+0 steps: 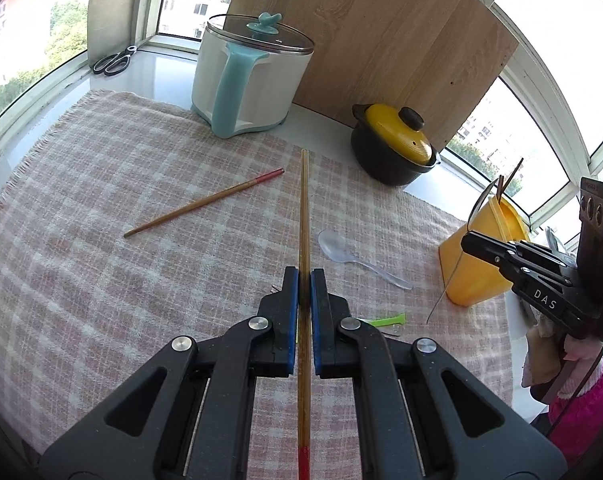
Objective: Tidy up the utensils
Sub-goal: 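Carry the metal spoon and chopstick over the yellow container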
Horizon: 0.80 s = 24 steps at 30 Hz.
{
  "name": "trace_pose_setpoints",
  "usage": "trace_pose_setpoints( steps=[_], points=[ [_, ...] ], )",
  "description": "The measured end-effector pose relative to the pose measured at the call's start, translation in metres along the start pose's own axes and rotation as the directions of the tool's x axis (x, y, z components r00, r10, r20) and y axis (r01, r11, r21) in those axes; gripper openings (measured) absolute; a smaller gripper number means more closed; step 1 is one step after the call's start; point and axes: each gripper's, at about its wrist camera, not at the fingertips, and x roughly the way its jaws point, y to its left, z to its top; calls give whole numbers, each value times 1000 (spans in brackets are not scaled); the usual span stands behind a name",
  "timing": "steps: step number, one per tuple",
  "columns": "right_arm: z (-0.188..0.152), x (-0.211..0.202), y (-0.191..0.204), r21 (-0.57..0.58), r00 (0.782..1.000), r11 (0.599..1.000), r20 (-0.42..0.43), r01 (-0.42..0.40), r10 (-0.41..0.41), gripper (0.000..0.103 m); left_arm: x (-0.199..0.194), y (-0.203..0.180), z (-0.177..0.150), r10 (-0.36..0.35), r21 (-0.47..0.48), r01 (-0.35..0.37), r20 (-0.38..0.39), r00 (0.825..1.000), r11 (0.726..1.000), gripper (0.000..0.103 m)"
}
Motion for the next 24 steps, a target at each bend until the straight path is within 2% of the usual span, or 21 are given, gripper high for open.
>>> trace_pose_setpoints(
  steps=[12, 24],
  points=[
    [17, -70, -31, 64, 991, 998, 130, 13, -21, 2, -6, -64, 41, -113, 59, 107, 94, 989, 992, 3],
    [17, -140, -85, 145, 969, 986, 219, 81, -112, 2, 10, -136, 75, -212, 139, 195, 116, 970, 971, 3]
  ],
)
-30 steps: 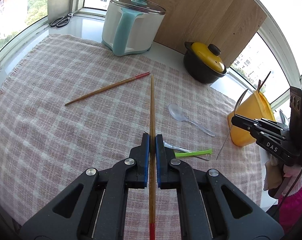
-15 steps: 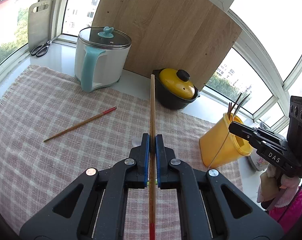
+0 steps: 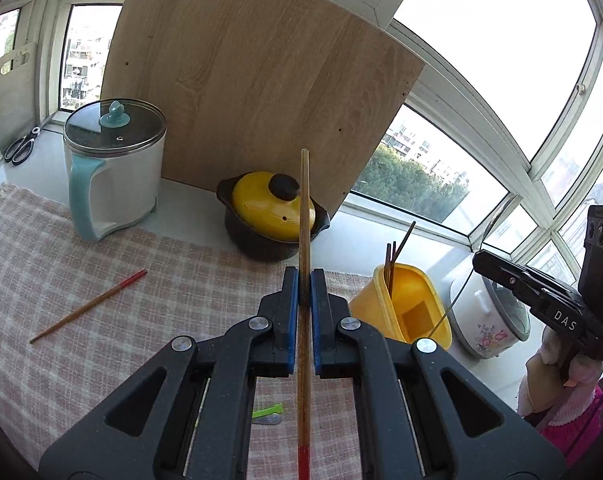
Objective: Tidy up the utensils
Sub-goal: 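Carry the metal spoon and chopstick over the yellow container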
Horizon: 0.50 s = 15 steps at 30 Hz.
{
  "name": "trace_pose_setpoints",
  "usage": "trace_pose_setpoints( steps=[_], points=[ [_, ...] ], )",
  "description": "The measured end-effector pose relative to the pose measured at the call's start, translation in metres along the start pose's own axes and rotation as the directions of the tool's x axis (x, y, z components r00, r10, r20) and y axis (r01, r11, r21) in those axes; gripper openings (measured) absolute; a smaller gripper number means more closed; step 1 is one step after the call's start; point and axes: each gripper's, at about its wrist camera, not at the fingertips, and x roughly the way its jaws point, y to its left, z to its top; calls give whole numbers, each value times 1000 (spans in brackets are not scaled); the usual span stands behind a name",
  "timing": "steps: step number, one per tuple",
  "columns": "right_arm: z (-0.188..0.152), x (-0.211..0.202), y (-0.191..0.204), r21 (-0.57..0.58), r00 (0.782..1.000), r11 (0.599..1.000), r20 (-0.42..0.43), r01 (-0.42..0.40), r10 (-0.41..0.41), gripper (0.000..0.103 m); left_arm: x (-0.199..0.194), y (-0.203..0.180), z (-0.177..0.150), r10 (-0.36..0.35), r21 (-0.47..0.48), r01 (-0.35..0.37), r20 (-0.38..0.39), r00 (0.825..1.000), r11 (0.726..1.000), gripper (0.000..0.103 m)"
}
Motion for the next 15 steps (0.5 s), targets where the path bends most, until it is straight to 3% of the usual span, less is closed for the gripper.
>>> trace_pose_setpoints(
  steps=[8, 15],
  points=[
    [-9, -13, -46, 55, 997, 995, 2, 80, -80, 2, 33, -40, 19, -72, 1, 72, 15, 997, 997, 3],
    [-20, 0, -79, 97, 993, 989, -42, 111, -107, 2, 72, -74, 33, -112, -4, 112, 23, 993, 994, 3]
  ],
)
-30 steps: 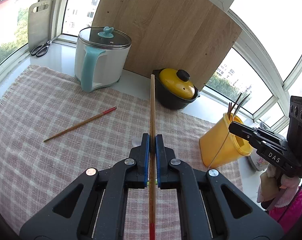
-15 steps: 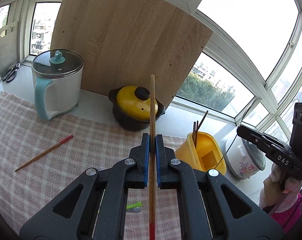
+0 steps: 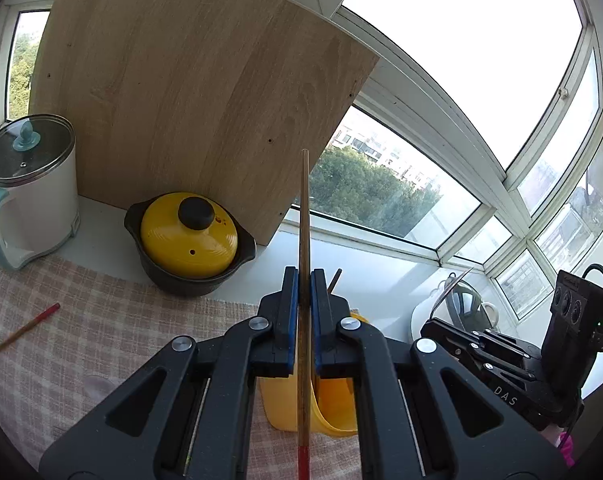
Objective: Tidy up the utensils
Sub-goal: 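Carry the metal spoon and chopstick over the yellow container, then open both tools to drop the spoon and chopstick into the container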
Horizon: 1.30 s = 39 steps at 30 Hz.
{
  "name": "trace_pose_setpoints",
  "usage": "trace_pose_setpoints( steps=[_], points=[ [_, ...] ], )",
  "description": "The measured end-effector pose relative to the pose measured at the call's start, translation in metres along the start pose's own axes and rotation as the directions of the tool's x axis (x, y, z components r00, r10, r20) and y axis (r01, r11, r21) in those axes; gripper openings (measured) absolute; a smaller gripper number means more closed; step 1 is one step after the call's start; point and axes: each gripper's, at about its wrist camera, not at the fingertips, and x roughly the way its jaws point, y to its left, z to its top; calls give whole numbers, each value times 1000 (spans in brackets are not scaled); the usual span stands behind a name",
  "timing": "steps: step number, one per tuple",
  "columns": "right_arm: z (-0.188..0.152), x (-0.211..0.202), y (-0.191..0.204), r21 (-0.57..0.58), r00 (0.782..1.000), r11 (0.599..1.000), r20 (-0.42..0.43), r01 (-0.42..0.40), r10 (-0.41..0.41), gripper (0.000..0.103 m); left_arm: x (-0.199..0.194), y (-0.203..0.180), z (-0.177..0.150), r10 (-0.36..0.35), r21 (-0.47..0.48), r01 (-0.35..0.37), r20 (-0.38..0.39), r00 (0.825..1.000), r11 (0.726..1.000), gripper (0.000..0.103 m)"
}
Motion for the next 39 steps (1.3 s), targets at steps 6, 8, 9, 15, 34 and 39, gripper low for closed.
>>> trace_pose_setpoints(
  steps=[6, 8, 9, 15, 34, 39],
  points=[
    [-9, 13, -14, 8, 999, 1000, -35, 7, -7, 2, 36, -29, 10, 1, 27, -2, 26, 1000, 1000, 3],
    [-11, 15, -20, 16, 999, 1000, -39, 6, -5, 2, 48, -36, 11, 2, 37, -3, 29, 1000, 999, 3],
    [-12, 15, -22, 20, 999, 1000, -41, 5, -4, 2, 55, -39, 11, 8, 46, -9, 26, 1000, 999, 3],
    [-16, 16, -36, 50, 999, 999, -48, -1, 3, 2, 87, -47, -2, 44, 77, -44, -8, 999, 996, 3],
    [-21, 27, -44, 77, 997, 997, -74, -27, 33, 5, 83, -60, -13, 88, 157, -89, 14, 996, 984, 3],
    [-23, 19, -44, 85, 998, 996, -64, -22, 27, 23, 73, -58, -11, 97, 154, -99, 23, 995, 983, 3]
  ],
)
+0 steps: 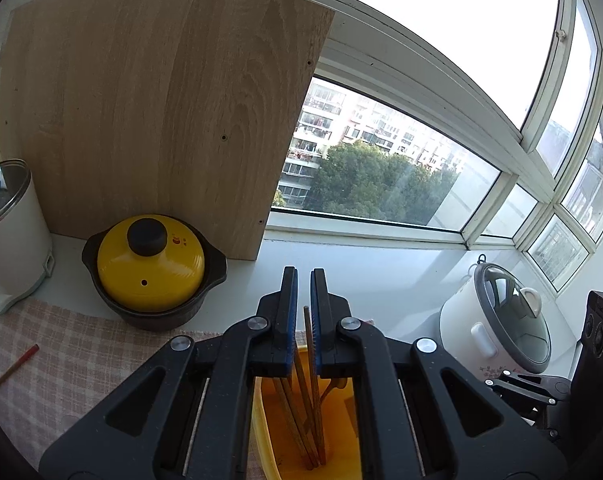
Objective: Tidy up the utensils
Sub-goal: 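Open both tools to drop the spoon and chopstick into the container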
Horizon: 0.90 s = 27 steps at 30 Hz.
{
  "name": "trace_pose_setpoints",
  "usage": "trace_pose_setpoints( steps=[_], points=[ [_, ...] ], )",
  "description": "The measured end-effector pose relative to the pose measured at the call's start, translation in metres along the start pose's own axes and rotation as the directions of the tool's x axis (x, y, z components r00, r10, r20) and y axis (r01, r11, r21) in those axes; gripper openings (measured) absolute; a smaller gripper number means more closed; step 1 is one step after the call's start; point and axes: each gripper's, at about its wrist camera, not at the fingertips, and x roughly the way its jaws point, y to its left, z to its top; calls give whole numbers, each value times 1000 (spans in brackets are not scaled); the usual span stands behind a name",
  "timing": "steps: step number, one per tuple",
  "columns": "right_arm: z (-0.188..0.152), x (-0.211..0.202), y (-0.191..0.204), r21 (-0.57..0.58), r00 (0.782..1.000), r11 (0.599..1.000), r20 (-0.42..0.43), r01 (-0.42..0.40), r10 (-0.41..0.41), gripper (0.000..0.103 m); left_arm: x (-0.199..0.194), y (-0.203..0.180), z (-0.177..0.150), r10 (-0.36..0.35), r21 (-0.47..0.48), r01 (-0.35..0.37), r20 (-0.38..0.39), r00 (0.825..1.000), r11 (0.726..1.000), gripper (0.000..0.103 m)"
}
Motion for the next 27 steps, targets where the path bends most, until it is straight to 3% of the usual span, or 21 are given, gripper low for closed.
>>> trace_pose_setpoints(
  steps=[7, 11, 13, 14, 19, 21, 24, 27],
  points=[
    [-6, -5, 5, 0, 1000, 1000, 3, 15, -15, 23, -13, 10, -2, -1, -17, 1, -15, 1000, 1000, 3],
    [-9, -8, 12, -10, 999, 999, 8, 31, -31, 31, -24, 17, -6, -12, -29, 12, -26, 1000, 1000, 5],
    [-12, -13, 15, -12, 999, 999, 17, 37, -37, 39, -31, 21, -8, -21, -33, 20, -36, 999, 999, 23],
    [-14, -15, 18, -13, 999, 999, 23, 40, -40, 48, -36, 24, -10, -26, -38, 25, -38, 999, 999, 36],
    [-21, -25, 33, -24, 997, 998, 52, 57, -56, 60, -56, 42, -18, 8, -29, -10, -56, 998, 1000, 38],
    [-23, -27, 39, -30, 997, 998, 62, 55, -54, 70, -65, 53, -23, 13, -49, -16, -62, 998, 999, 49],
    [-28, -31, 50, -45, 996, 998, 74, 47, -43, 75, -82, 73, -31, 39, -63, -43, -66, 997, 997, 63],
    [-33, -35, 64, -76, 996, 996, 84, 40, -34, 85, -100, 94, -41, 64, -55, -68, -82, 995, 996, 64]
  ],
)
